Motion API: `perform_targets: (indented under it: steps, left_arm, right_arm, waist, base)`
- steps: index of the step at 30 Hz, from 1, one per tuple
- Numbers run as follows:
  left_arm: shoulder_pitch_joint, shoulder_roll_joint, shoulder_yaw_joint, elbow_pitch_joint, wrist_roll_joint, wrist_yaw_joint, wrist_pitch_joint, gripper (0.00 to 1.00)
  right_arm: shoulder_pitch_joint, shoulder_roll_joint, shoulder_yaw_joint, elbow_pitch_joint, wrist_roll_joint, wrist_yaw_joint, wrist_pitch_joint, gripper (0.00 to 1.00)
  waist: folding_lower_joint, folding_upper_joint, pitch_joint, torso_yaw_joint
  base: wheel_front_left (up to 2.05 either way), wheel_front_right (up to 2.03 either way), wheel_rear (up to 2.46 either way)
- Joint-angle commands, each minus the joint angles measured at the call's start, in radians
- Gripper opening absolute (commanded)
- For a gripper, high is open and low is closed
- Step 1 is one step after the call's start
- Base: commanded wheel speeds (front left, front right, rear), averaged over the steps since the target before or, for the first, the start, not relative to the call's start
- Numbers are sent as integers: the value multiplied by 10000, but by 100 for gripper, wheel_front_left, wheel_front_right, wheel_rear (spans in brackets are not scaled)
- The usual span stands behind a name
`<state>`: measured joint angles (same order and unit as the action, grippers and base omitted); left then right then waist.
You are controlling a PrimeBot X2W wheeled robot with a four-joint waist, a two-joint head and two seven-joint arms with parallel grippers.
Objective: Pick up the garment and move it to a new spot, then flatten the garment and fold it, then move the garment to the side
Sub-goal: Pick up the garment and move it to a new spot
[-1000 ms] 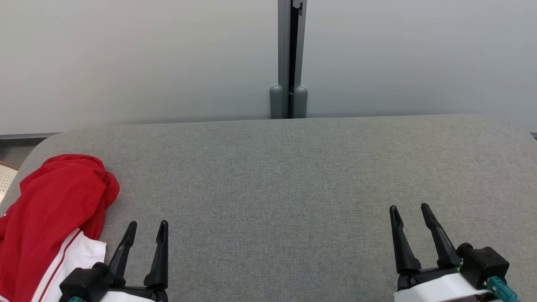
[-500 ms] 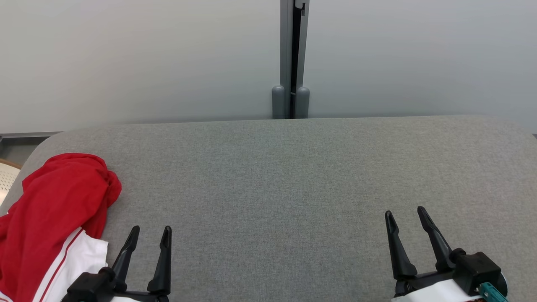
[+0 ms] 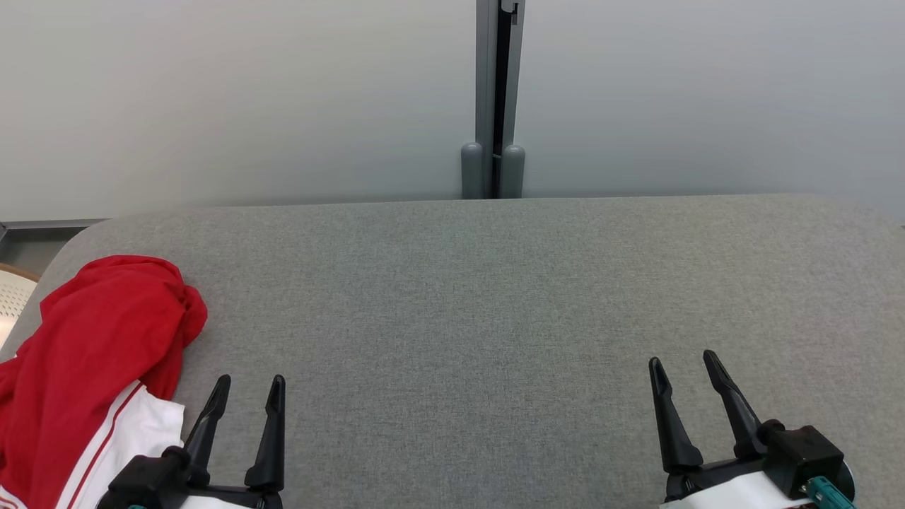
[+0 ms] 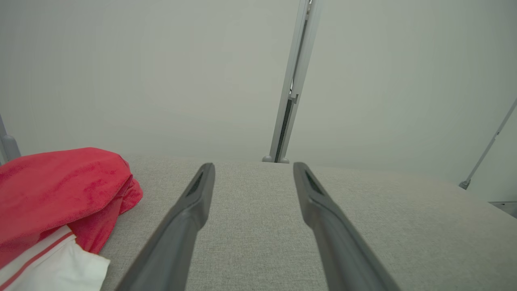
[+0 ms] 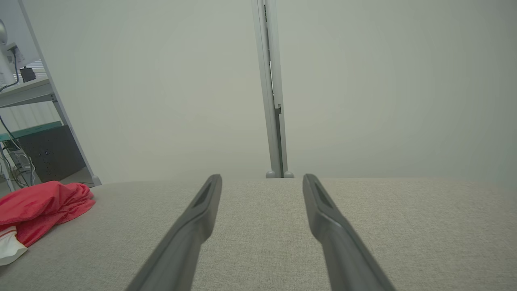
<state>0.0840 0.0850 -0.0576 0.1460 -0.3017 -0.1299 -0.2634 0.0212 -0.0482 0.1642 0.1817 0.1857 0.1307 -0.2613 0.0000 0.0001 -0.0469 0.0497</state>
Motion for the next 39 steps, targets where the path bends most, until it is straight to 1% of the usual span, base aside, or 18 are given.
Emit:
perform_targets:
  steps: [1, 6, 11, 17, 24, 31, 39]
  left_arm:
    - [-91, 32, 72, 14, 81, -15, -19, 100]
    - [-107, -14, 176, 52, 262, -15, -19, 100]
    - [-149, -27, 292, 132, 606, -15, -18, 100]
    - [-174, -155, 653, 208, 1067, -8, -18, 100]
    - [91, -201, 717, 307, 1251, -8, -18, 100]
    - [315, -201, 998, 315, 1453, -8, -18, 100]
    - [483, -276, 1649, -46, 1316, -8, -17, 100]
  right_arm:
    - [86, -38, -21, 16, -8, 0, -59, 100]
    - [98, -38, -8, 13, -65, 0, -59, 100]
    - [180, -34, -13, 33, -137, 0, -59, 100]
    - [265, -34, 17, 40, -134, 0, -58, 100]
    - [456, -34, 230, 122, 4, 0, -39, 100]
    - [557, -32, 482, 154, 152, 0, -39, 100]
    - [-108, -35, 1066, 400, 4, -1, -39, 100]
  waist:
    - [0, -1, 3, 10]
    - [0, -1, 28, 106]
    - [0, -1, 26, 463]
    - [0, -1, 0, 1301]
    - [0, -1, -178, 2579]
    - [0, -1, -376, 3805]
    - [0, -1, 15, 4257]
  base:
    - [0, 0, 0]
    - [0, 0, 0]
    - [0, 0, 0]
    - [0, 0, 0]
    - [0, 0, 0]
    - [0, 0, 0]
    - [0, 0, 0]
